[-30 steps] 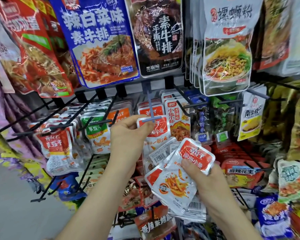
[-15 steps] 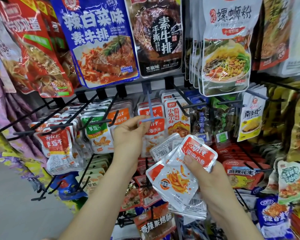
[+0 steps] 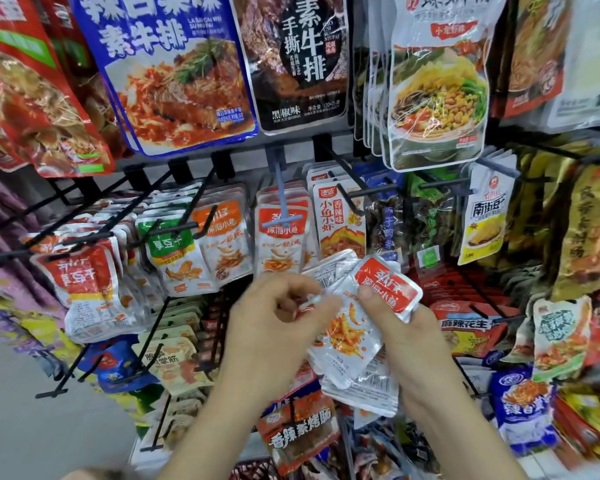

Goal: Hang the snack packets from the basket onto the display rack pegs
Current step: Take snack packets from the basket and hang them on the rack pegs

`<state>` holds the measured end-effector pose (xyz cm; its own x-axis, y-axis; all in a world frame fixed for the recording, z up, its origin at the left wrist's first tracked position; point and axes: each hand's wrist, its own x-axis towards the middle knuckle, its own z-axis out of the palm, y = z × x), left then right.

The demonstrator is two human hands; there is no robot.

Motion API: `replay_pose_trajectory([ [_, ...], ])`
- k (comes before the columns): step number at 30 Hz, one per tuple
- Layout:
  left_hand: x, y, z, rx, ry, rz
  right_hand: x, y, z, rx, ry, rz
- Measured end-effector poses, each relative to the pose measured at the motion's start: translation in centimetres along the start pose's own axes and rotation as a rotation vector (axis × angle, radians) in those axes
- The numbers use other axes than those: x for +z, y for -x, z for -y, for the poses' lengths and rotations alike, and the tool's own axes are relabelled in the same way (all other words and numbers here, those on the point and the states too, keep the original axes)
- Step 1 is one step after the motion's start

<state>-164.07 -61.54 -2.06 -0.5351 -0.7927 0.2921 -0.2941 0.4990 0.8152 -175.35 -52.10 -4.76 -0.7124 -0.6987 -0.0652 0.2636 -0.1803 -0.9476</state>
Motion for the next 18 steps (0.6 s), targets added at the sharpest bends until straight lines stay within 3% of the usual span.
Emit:
replay_pose_trajectory([
  [1,0.2,1.0,0.0,-0.006,-0.074,0.110,0.2,0.1,0.1,-0.015,0.016,0.000],
  [3,0.5,1.6,0.4,-0.022,-0.149,0.148,0.6,0.4,0.1,-0.041,0.025,0.024],
  [10,-0.4,1.7,0.5,-0.186,0.222,0.011,1.2,1.3,0.1,-0.074,0.008,0.159],
  [18,-0.6,1.7,1.3,-0.329,0.609,-0.169,-0.1,1.1,-0.2,0.121,-0.152,0.054],
])
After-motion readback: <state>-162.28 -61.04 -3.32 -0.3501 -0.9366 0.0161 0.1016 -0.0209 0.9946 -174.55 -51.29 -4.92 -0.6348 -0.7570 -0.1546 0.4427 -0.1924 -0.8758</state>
